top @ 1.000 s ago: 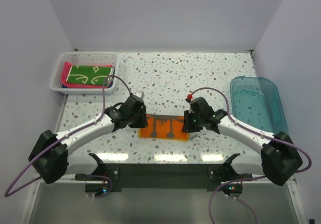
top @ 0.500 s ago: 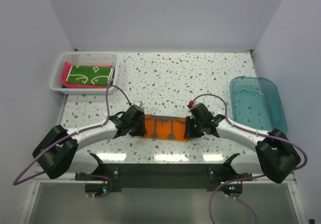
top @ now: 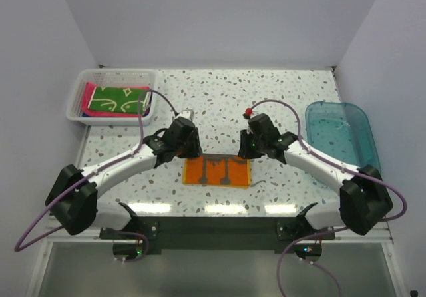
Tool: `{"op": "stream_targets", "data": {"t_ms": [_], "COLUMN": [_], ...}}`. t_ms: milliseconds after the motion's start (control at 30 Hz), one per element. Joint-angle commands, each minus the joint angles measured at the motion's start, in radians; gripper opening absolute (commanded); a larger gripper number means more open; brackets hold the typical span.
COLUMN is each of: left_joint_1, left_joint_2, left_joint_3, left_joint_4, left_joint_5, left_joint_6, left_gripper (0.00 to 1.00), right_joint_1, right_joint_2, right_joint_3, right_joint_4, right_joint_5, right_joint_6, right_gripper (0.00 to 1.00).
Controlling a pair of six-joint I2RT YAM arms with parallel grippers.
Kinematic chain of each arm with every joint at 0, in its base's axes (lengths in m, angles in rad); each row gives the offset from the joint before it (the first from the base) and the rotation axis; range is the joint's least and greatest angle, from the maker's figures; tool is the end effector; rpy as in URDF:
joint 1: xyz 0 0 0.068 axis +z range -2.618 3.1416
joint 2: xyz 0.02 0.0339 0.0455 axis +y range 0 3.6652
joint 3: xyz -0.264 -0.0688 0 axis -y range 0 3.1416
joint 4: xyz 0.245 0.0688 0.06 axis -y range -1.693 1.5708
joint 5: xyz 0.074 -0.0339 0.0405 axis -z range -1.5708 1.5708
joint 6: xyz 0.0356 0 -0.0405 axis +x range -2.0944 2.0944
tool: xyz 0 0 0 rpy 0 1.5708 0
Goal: Fold and stack the towels
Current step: Fold the towel
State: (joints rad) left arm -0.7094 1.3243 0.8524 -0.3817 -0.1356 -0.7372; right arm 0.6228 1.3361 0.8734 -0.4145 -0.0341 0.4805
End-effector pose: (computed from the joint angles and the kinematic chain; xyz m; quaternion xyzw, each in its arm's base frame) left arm 0.2102 -0.1741 0.2292 -0.0368 0.9338 -0.1842 0.3045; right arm 0.2224 0.1612 0.2303 -0.0726 0.9375 0.1918 0.2810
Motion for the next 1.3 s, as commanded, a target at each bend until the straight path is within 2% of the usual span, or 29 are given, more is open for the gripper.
{"op": "stream_targets", "data": {"t_ms": [0, 233, 367, 567, 733, 833, 900, 933, 967, 1000, 1067, 1100, 1167, 1267], "left_joint_1": [0.031, 0.079, 0.085, 0.094, 0.131, 0.174, 0.215, 0.226, 0.252, 0.267, 0.300, 0.335, 0.367, 0.419], "left_joint_2": [0.091, 0.294, 0.352, 0.305, 0.161, 0.084, 0.021, 0.001, -0.019, -0.054, -0.088, -0.120, -0.157, -0.232], "left_joint_3": [0.046, 0.048, 0.014, -0.050, -0.018, 0.000, 0.004, 0.004, 0.004, 0.004, 0.005, 0.002, -0.010, -0.064], "left_joint_4": [0.062, 0.153, 0.191, 0.204, 0.144, 0.093, 0.061, 0.041, 0.029, 0.014, -0.029, -0.045, -0.068, -0.083], "left_joint_5": [-0.001, 0.024, 0.053, 0.048, 0.008, -0.006, -0.010, -0.016, -0.033, -0.041, -0.051, -0.053, -0.077, -0.105], "left_joint_6": [0.084, 0.110, 0.095, 0.068, 0.065, 0.081, 0.094, 0.102, 0.116, 0.120, 0.146, 0.157, 0.186, 0.209], "left_gripper": [0.44, 0.43, 0.39, 0.39, 0.48, 0.52, 0.68, 0.71, 0.75, 0.84, 0.90, 0.97, 1.00, 1.00], "right_joint_1": [-0.020, -0.074, -0.084, -0.087, -0.087, -0.080, -0.051, -0.037, -0.002, 0.018, 0.063, 0.107, 0.153, 0.247], "right_joint_2": [0.078, 0.208, 0.278, 0.319, 0.301, 0.270, 0.244, 0.241, 0.238, 0.235, 0.232, 0.230, 0.229, 0.253], "right_joint_3": [0.021, -0.037, -0.045, 0.013, 0.116, 0.171, 0.196, 0.223, 0.239, 0.252, 0.286, 0.295, 0.314, 0.340], "right_joint_4": [0.061, 0.158, 0.181, 0.145, 0.043, -0.018, -0.061, -0.078, -0.117, -0.138, -0.173, -0.179, -0.188, -0.205], "right_joint_5": [0.033, 0.033, 0.033, 0.066, 0.091, 0.066, 0.048, 0.049, 0.053, 0.057, 0.079, 0.079, 0.074, 0.099], "right_joint_6": [-0.025, -0.031, -0.058, -0.144, -0.244, -0.289, -0.301, -0.307, -0.309, -0.306, -0.298, -0.290, -0.269, -0.241], "right_gripper": [0.25, 0.25, 0.25, 0.25, 0.27, 0.32, 0.42, 0.49, 0.52, 0.55, 0.64, 0.67, 0.75, 0.82]}}
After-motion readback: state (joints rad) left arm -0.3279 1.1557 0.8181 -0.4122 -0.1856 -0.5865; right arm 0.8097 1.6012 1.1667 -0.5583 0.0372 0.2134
